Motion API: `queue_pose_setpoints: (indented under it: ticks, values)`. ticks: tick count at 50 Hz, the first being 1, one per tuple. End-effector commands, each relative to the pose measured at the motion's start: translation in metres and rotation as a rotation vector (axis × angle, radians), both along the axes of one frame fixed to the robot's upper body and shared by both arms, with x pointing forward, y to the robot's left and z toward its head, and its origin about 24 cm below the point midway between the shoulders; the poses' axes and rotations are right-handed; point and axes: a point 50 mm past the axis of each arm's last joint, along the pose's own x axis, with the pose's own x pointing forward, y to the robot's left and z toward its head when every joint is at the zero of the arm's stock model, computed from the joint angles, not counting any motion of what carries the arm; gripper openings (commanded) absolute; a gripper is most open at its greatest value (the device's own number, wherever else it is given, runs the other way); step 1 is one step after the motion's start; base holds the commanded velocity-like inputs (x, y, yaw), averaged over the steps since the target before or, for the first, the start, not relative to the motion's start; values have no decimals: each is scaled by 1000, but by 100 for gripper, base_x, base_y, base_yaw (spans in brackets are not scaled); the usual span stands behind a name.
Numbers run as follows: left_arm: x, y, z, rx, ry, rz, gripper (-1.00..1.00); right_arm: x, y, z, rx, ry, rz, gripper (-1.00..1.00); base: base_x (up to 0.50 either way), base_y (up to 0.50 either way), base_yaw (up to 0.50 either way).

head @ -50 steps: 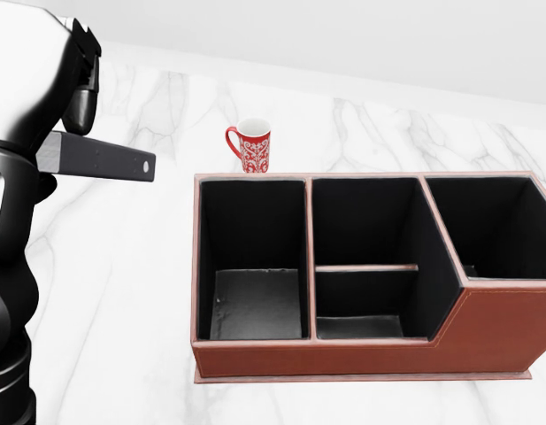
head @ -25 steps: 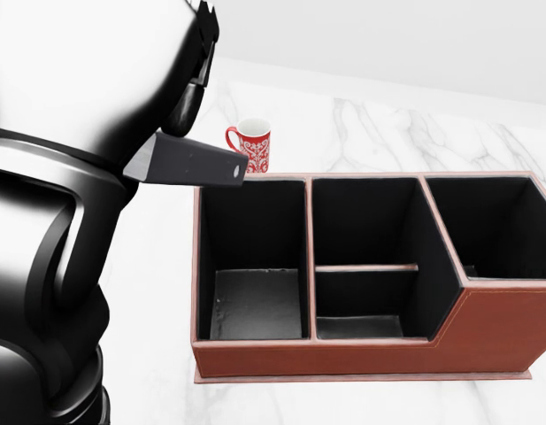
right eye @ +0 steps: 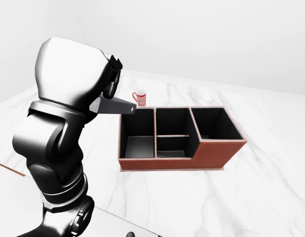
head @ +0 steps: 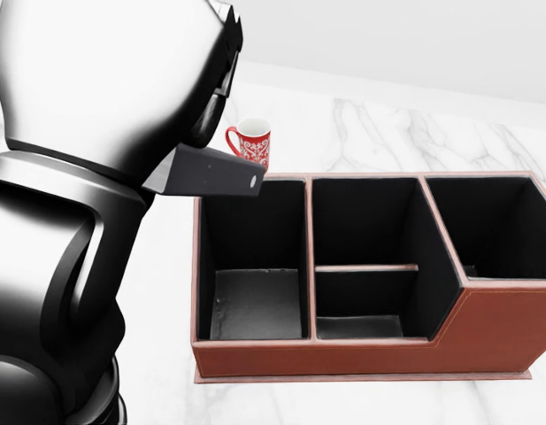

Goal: Pick up the book and place it in the left compartment of the caddy.

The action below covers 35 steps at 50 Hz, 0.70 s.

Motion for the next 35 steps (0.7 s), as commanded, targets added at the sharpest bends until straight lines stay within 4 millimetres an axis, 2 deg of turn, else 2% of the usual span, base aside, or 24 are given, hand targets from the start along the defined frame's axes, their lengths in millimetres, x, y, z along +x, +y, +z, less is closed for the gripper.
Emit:
queue_pose_setpoints:
  ticks: [1,26,35]
  values:
    - [-3,-1,2,-2,-45,1,-100,-1,0,1,-3,-2,-3,100,0,0,0]
    - [0,1,-2,-2,-39,7,-100,-1,-1,1,-2,-1,-8,100,0,0,0]
    - [4,-13,-10,18,-15,-13,-100,-4,0,5,-13,-10,-16,100,0,0,0]
